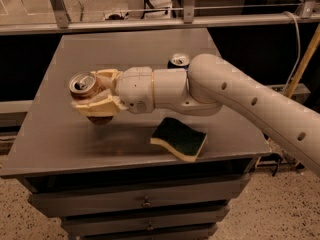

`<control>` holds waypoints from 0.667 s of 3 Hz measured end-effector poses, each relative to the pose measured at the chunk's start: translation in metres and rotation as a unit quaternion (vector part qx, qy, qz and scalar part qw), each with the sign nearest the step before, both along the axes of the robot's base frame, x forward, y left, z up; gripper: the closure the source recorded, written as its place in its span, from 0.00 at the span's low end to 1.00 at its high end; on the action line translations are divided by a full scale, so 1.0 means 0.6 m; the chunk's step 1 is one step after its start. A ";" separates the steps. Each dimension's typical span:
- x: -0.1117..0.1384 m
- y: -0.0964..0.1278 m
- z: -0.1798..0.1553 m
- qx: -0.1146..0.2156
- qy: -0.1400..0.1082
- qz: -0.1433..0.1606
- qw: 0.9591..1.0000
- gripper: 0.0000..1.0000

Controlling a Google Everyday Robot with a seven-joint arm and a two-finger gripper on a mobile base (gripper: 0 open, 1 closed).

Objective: Place orange can upright

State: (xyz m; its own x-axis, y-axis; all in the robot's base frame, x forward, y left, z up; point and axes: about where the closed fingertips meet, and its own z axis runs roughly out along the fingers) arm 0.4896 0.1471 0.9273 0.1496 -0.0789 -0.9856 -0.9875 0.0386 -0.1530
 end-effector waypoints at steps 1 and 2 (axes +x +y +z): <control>-0.008 -0.029 -0.015 0.004 -0.001 -0.014 1.000 0.58; -0.011 -0.054 -0.040 0.025 0.017 -0.032 0.999 0.36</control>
Offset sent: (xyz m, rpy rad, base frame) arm -0.0053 -0.0586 -0.0499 0.1276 0.1044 -0.1288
